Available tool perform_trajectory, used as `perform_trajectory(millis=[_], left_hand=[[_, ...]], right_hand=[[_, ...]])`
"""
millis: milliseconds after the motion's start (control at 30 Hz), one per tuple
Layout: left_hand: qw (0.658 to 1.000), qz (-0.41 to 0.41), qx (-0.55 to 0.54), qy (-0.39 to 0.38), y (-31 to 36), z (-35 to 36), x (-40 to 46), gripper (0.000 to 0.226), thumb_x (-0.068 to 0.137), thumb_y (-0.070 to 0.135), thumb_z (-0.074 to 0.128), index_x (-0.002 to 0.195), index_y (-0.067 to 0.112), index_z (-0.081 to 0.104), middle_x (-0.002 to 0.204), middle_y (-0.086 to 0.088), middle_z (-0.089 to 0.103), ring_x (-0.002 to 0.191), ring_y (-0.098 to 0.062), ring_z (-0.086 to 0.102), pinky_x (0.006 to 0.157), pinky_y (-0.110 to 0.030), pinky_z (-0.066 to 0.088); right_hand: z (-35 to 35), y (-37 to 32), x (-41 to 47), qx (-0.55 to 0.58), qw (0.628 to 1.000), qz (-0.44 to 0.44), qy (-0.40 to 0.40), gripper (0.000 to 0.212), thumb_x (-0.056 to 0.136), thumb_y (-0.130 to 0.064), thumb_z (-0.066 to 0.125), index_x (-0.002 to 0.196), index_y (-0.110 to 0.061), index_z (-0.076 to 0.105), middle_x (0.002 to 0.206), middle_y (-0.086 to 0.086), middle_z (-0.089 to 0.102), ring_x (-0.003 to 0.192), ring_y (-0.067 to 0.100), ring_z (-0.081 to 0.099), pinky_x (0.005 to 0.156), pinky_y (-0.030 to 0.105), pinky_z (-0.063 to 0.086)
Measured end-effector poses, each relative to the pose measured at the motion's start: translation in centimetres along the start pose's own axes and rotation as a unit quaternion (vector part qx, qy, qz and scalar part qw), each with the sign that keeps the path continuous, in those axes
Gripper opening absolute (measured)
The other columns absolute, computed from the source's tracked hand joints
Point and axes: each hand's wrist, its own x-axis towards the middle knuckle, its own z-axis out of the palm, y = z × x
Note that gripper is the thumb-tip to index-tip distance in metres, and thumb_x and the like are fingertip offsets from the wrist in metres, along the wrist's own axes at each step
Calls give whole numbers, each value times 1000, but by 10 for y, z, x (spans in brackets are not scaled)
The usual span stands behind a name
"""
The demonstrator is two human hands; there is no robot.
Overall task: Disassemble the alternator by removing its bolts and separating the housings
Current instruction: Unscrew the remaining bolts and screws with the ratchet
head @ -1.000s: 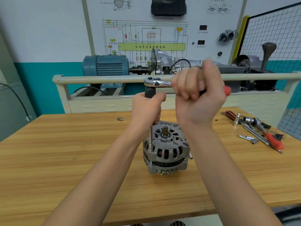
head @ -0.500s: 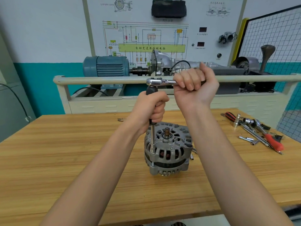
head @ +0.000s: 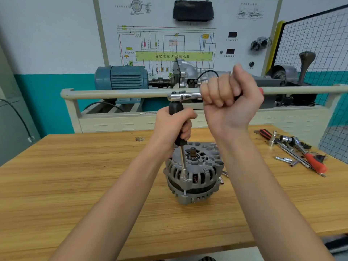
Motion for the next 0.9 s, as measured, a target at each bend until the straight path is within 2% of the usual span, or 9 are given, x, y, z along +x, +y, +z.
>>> perform_trajectory(millis=[167, 233, 300, 467, 533, 600, 700, 800, 900], left_hand=[[983, -62, -77, -153, 3, -3, 4, 36, 76, 6, 59, 46, 16, 41, 40, 1, 33, 35, -13, 31, 42, -20, 29], [976, -90, -110, -167, 2, 3, 4, 42, 79, 7, 54, 43, 18, 36, 36, 5, 26, 30, -8, 23, 38, -20, 20], [982, -91, -94, -139, 0, 9, 6, 52, 86, 3, 47, 38, 20, 33, 33, 6, 22, 27, -7, 17, 37, -19, 14], [995, -53, -13, -82, 1, 21, 3, 51, 88, -2, 45, 45, 19, 27, 36, 5, 20, 29, -9, 14, 38, -13, 17], [997, -52, 25, -43, 2, 22, 5, 47, 86, -1, 47, 49, 19, 26, 38, 5, 21, 31, -10, 13, 39, -13, 17], [997, -49, 61, -6, 2, 23, 5, 45, 84, -1, 49, 50, 19, 28, 38, 5, 23, 32, -11, 14, 40, -14, 17], [993, -26, 113, 36, 2, 23, 5, 39, 83, 1, 54, 55, 16, 31, 42, 2, 26, 32, -12, 19, 38, -14, 20], [991, -14, 122, 55, 2, 17, 5, 38, 81, 0, 56, 57, 16, 32, 44, 2, 27, 34, -12, 19, 39, -15, 19], [995, -19, 91, 24, 3, 6, 5, 43, 81, -1, 57, 53, 19, 32, 41, 7, 27, 35, -11, 18, 41, -17, 17]], right_hand=[[-26, 2, 30, 193, 960, 156, 127, 45, 83, -14, 45, 40, -16, 33, 32, -5, 23, 27, 10, 22, 38, 22, 18], [-33, 6, 38, 210, 949, 179, 150, 46, 84, -15, 45, 40, -16, 32, 31, -5, 23, 26, 11, 23, 37, 20, 19], [-36, 5, 39, 222, 947, 182, 146, 46, 84, -16, 45, 40, -16, 33, 31, -5, 23, 26, 11, 22, 36, 21, 19], [-27, -13, 18, 211, 964, 87, 134, 45, 82, -14, 45, 39, -16, 35, 32, -5, 23, 34, 9, 13, 39, 20, 17], [-18, -16, 3, 124, 984, 14, 123, 47, 86, -12, 43, 40, -17, 35, 34, -5, 24, 33, 10, 18, 40, 21, 19], [-8, -13, -15, 15, 995, -81, 57, 47, 88, -7, 43, 42, -18, 36, 35, -5, 25, 34, 10, 21, 43, 25, 19], [3, 1, -33, -109, 974, -195, -22, 39, 82, -2, 46, 50, -17, 30, 39, -1, 27, 38, 9, 25, 47, 28, 20], [3, 1, -31, -105, 977, -185, -8, 43, 84, 0, 39, 47, -20, 31, 37, -5, 30, 36, 9, 24, 47, 27, 20], [-5, -5, -17, 10, 996, -71, 51, 47, 85, -7, 42, 40, -18, 37, 34, -5, 26, 35, 11, 20, 43, 24, 22]])
